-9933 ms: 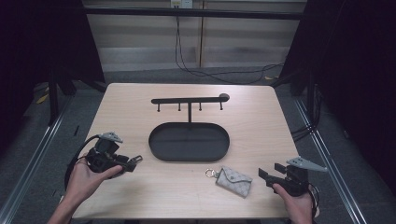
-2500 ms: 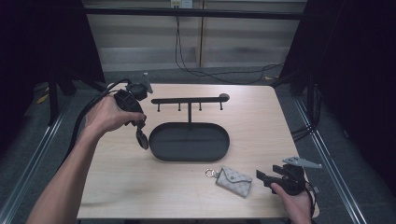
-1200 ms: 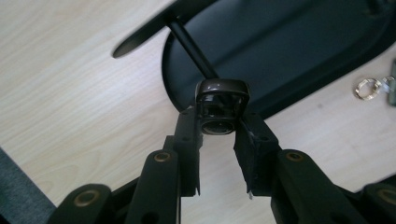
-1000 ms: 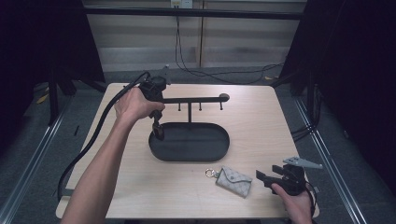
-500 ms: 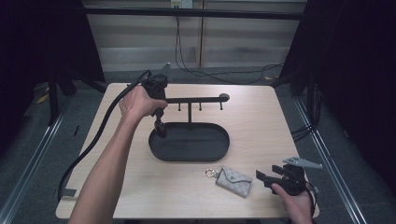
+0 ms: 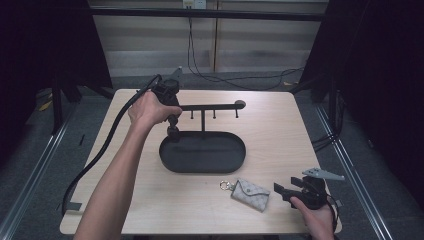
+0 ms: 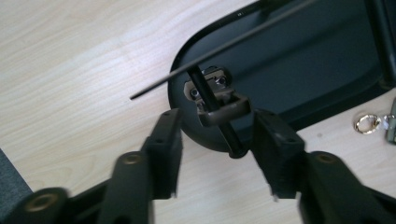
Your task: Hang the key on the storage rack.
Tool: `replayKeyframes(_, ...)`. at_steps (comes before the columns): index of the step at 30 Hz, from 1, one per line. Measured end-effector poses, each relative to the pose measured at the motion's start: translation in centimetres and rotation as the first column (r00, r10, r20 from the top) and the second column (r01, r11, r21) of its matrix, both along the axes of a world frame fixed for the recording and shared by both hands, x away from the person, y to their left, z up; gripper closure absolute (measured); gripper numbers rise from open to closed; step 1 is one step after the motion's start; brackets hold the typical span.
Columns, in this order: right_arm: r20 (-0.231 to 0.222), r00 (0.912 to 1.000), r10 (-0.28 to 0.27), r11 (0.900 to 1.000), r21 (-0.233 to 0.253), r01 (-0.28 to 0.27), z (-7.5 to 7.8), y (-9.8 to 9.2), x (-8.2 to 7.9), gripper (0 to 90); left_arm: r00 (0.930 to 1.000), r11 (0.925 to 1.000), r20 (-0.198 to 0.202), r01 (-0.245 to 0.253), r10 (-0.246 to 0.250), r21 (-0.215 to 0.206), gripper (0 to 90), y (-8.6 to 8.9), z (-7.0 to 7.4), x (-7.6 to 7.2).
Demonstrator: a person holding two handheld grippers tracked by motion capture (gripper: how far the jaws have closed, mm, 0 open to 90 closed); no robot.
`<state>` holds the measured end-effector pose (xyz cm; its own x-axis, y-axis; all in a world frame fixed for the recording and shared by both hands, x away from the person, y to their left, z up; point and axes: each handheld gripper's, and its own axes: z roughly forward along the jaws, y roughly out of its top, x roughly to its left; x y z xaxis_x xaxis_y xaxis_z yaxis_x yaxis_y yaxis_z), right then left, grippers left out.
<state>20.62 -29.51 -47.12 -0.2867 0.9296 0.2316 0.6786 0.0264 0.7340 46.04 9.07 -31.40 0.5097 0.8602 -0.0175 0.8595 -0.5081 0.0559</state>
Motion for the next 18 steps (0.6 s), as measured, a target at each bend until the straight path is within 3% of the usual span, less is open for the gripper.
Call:
replayKeyframes(5,0.0,1.0,0.001,1.0,-0.003,-0.001,0.0,0.0,0.0,23.3,0.9998,0.9998,-0.012,0.017,-0.017,0.006,43.3,-0.2,-0.2,-0.3)
replayKeyframes(6,0.0,1.0,0.001,1.0,-0.003,-0.001,0.0,0.0,0.0,23.3,0.9997,0.9998,0.012,0.02,-0.02,-0.003,43.3,-0.1,-0.1,-0.3)
replayKeyframes(8,-0.001,1.0,0.003,1.0,-0.004,-0.003,0.0,0.0,0.0,23.3,0.9997,0.9999,0.024,0.009,-0.009,0.01,43.3,0.0,0.1,-0.5)
replayKeyframes(10,-0.002,1.0,0.005,1.0,-0.005,-0.005,0.0,0.0,0.0,23.3,0.9988,0.9992,-0.03,0.039,-0.039,0.008,40.6,0.0,-0.1,-0.7)
replayKeyframes(13,-0.007,1.0,0.006,1.0,-0.008,-0.006,-0.1,0.1,0.1,23.3,0.999,0.999,0.001,0.044,-0.044,-0.006,39.7,0.5,0.2,-1.5)
replayKeyframes(18,-0.004,1.0,0.005,1.0,-0.01,-0.005,0.0,0.1,0.0,23.3,0.9977,0.9976,-0.023,0.063,-0.064,-0.03,39.0,1.4,0.1,-2.1)
